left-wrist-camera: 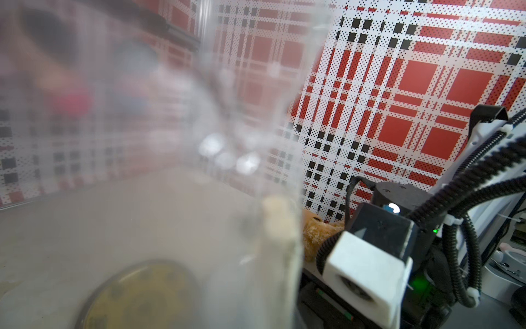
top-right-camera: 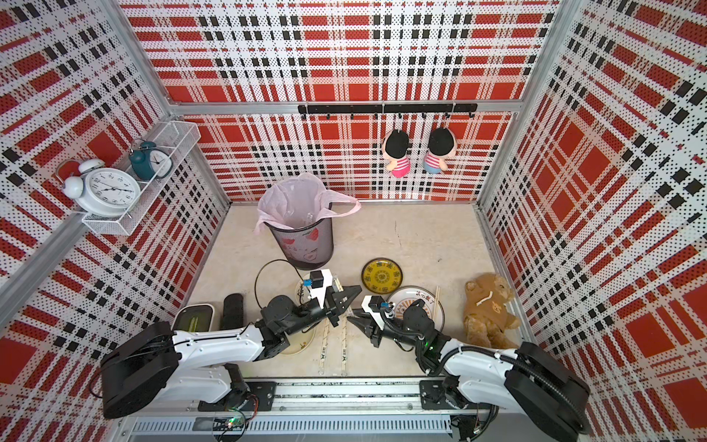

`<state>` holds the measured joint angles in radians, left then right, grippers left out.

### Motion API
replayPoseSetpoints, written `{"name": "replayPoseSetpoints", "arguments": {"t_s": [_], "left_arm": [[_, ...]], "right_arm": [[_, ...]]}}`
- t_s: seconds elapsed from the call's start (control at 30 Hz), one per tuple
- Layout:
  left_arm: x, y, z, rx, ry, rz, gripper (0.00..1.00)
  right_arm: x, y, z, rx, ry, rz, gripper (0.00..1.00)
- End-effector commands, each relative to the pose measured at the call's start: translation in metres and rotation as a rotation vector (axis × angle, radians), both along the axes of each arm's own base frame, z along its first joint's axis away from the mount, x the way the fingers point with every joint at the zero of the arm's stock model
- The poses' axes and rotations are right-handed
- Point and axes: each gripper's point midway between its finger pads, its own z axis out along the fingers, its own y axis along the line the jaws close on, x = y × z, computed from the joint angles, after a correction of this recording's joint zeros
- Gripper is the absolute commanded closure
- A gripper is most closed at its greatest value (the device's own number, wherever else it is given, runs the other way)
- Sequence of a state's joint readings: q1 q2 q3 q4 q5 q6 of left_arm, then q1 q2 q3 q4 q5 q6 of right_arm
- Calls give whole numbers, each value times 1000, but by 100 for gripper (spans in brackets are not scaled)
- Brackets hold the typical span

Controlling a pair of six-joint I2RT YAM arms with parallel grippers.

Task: Remove the packaging of disposable chopsticks
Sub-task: Pick up the disposable chopsticks from the center of the board, then remove the packet bag from the disposable chopsticks.

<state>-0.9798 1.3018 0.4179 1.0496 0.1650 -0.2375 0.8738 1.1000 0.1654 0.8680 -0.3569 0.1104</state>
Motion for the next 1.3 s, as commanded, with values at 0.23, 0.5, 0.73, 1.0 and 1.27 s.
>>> {"name": "replayPoseSetpoints", "arguments": {"t_s": [0.23, 0.5, 0.73, 1.0, 1.27], "left_arm": [[-1, -1, 8, -5, -20, 20, 88], [-13, 19, 34, -124, -45, -21, 47], [-14, 47, 50, -210, -57, -15, 54], [-22, 45, 44, -204, -50, -56, 88], [-23, 40, 18, -147, -8, -65, 98]], "right_arm": [[-2, 1, 6, 44, -28, 37, 100], [-8, 1, 2, 53, -39, 63, 100], [-12, 2, 2, 63, -41, 91, 100], [-14, 2, 6, 73, -50, 102, 100], [-16, 1, 24, 112, -94, 104, 100]]}}
